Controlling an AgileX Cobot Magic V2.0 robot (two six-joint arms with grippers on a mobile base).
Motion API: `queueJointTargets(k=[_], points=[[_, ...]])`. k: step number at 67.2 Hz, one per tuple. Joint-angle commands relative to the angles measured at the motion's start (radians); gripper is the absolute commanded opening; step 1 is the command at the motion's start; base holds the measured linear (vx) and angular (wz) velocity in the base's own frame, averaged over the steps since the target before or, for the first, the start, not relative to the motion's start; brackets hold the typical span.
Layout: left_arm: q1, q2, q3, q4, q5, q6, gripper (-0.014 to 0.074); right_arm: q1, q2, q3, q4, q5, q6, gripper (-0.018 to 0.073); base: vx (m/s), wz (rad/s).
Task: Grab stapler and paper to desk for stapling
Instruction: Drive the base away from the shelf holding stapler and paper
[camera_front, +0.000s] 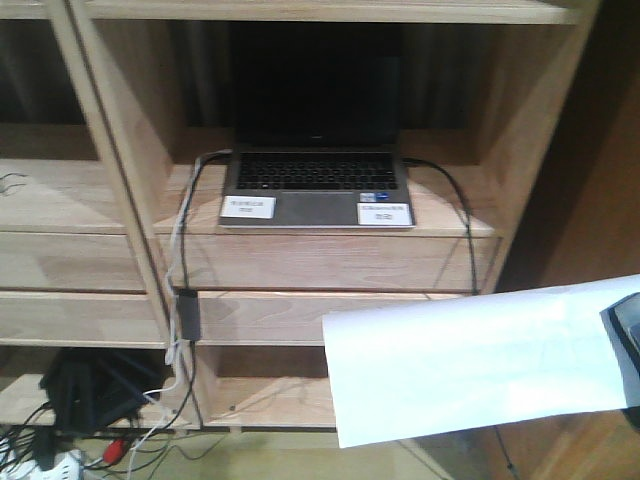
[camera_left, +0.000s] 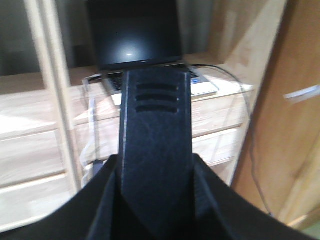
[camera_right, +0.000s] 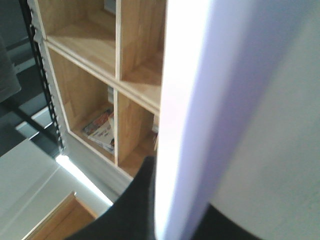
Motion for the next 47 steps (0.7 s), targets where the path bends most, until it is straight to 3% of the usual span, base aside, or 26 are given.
queueJointTargets(k=[1, 21, 47], points=[[-0.003, 0.013, -0.029, -0.002, -0.116, -0.001, -0.0006, 0.000, 0.003, 0.023, 0.016, -0.060, -0.008, -0.0004, 0.00, 0.24], [-0.003, 0.013, -0.029, -0.002, -0.116, -0.001, -0.0006, 0.000, 0.003, 0.023, 0.016, -0.061, -0.008, -0.0004, 0.01, 0.37], [-0.003, 0.013, -0.029, -0.002, -0.116, -0.001, -0.0006, 0.000, 0.003, 0.023, 0.016, -0.061, -0.008, -0.0004, 0.04, 0.67]])
